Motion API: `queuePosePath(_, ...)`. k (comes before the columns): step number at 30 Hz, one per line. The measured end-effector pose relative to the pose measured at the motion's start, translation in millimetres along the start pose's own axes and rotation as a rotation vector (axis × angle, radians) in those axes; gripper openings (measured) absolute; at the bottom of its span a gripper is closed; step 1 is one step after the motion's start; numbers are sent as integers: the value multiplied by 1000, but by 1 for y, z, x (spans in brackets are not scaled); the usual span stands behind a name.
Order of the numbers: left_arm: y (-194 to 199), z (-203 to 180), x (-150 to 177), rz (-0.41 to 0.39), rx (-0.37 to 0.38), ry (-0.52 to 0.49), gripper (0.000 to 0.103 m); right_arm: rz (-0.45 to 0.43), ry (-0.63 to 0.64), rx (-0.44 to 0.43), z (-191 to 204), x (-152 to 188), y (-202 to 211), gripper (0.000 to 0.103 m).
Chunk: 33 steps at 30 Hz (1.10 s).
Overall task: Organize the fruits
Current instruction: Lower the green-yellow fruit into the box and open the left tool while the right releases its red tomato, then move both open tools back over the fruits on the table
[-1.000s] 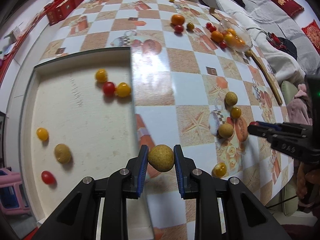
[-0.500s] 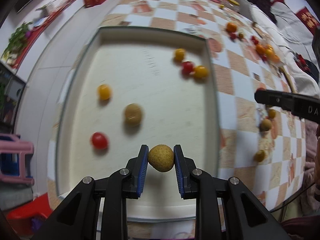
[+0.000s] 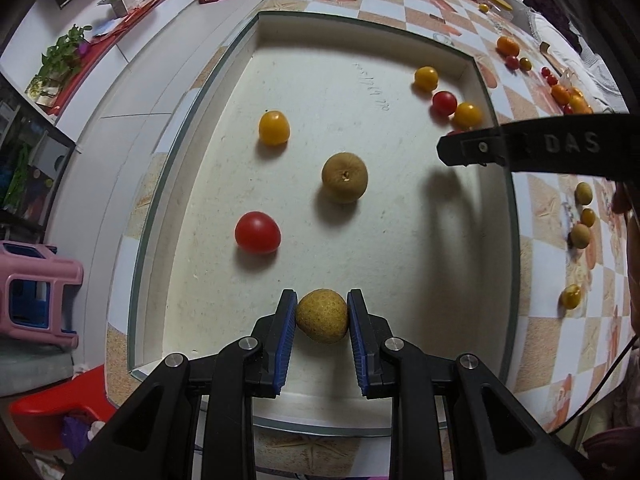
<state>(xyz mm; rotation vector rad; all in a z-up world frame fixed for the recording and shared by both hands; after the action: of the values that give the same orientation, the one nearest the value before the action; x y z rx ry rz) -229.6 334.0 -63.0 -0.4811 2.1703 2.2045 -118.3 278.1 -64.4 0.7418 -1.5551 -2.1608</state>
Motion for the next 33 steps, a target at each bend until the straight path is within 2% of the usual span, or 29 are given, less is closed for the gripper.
queuePosePath(7,-4,-4,0,1,-24,-49,28,32,21,35,0,1,-16,24)
queuePosePath(8,-4,-5,0,3,-23,-53,31,28,24,37,2,0,-17,24)
queuePosePath(9,-5,-7,0,6,-12,-57,39,30,28,39,2,-1,-18,25)
queuePosePath(10,-5,-8,-1,7,-20,-57,68,31,33,39,3,-1,-18,26)
queuePosePath(11,-4,-7,-4,-13,-46,-55,80,34,38,33,4,-1,-18,32)
queuePosePath(12,-1,-7,-6,-35,-60,-55,80,36,44,20,6,-2,-19,36)
queuePosePath(14,-4,-9,-8,-20,-46,-62,80,40,48,16,11,-2,-19,55)
queuePosePath(16,-6,-7,-8,-6,-54,-64,80,30,39,0,13,-5,-16,61)
queuePosePath(18,-4,-8,-10,-8,-62,-77,80,1,18,-21,14,-9,-8,75)
queuePosePath(20,-3,-10,-13,-8,-70,-94,80,-37,-5,-35,12,-13,5,82)
queuePosePath(23,2,-15,-18,-18,-73,-118,80,-78,-42,-32,0,-13,22,82)
queuePosePath(26,8,-28,-25,-39,-66,-152,80,-99,-109,-7,-29,-4,39,82)
queuePosePath(33,27,-78,-41,-92,-7,-251,80,-103,-300,95,-111,49,67,82)
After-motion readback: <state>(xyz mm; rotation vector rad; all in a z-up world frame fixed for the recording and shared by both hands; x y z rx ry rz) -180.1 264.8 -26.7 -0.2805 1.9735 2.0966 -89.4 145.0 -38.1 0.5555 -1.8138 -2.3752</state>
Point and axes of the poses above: each gripper's, at about its wrist camera, not at the fingertips, and y roughly against the way its jaws point, z to its left, x to its underside, the point moved 9 cm from there along -y, roughly the way its jaws point, and after that the axes turned 2 degrees about -x, right-handed, at the moved point
